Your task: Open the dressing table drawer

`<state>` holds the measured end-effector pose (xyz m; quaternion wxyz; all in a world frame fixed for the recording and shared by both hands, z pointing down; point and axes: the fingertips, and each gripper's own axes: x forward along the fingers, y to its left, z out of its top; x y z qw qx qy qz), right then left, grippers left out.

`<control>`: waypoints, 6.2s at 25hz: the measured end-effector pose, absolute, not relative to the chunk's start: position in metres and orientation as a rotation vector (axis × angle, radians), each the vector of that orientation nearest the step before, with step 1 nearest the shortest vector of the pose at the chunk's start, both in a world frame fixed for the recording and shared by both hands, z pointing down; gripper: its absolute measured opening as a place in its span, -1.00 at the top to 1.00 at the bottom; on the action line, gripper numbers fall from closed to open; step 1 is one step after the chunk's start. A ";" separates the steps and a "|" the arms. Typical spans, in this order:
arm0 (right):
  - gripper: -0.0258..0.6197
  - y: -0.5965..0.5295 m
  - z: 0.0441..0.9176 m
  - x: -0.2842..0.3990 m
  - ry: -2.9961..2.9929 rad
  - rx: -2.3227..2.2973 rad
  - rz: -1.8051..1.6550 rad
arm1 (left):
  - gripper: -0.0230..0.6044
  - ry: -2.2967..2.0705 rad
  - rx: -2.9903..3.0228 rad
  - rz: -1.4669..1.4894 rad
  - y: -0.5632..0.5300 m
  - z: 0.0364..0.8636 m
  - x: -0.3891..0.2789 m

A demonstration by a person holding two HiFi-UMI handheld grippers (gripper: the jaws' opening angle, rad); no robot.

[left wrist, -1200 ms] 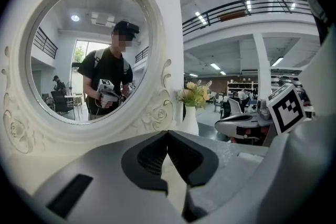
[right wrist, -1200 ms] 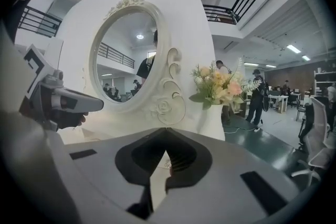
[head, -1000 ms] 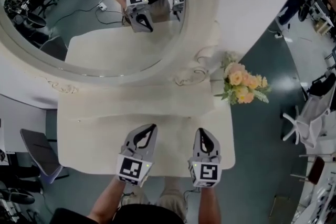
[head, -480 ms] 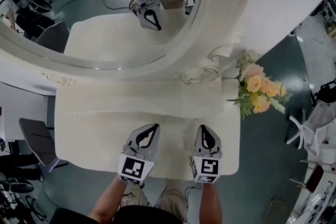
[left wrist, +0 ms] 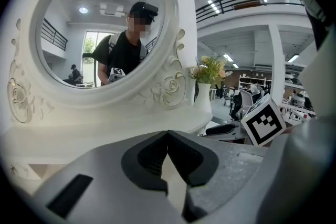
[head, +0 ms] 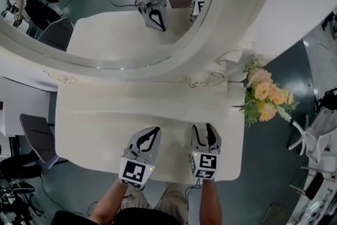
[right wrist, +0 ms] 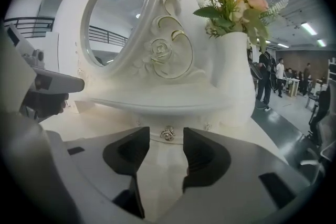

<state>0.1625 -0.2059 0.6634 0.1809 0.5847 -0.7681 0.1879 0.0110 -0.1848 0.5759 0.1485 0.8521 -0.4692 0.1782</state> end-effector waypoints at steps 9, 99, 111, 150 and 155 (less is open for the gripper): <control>0.38 -0.217 0.673 0.159 -2.157 1.664 0.547 | 0.92 -1.374 2.419 0.505 -0.182 0.582 0.005; 0.62 -0.148 0.681 0.164 -2.106 1.696 0.583 | 0.92 -1.334 2.481 0.523 -0.139 0.560 0.006; 0.53 -0.146 0.673 0.167 -2.073 1.729 0.580 | 0.92 -1.310 2.503 0.520 -0.140 0.553 0.005; 0.77 -0.030 0.416 0.101 -2.066 2.141 0.138 | 0.92 -1.153 2.922 0.218 -0.065 0.381 -0.043; 0.85 -0.010 0.403 0.088 -2.057 2.168 0.090 | 0.92 -1.126 2.952 0.194 -0.050 0.374 -0.054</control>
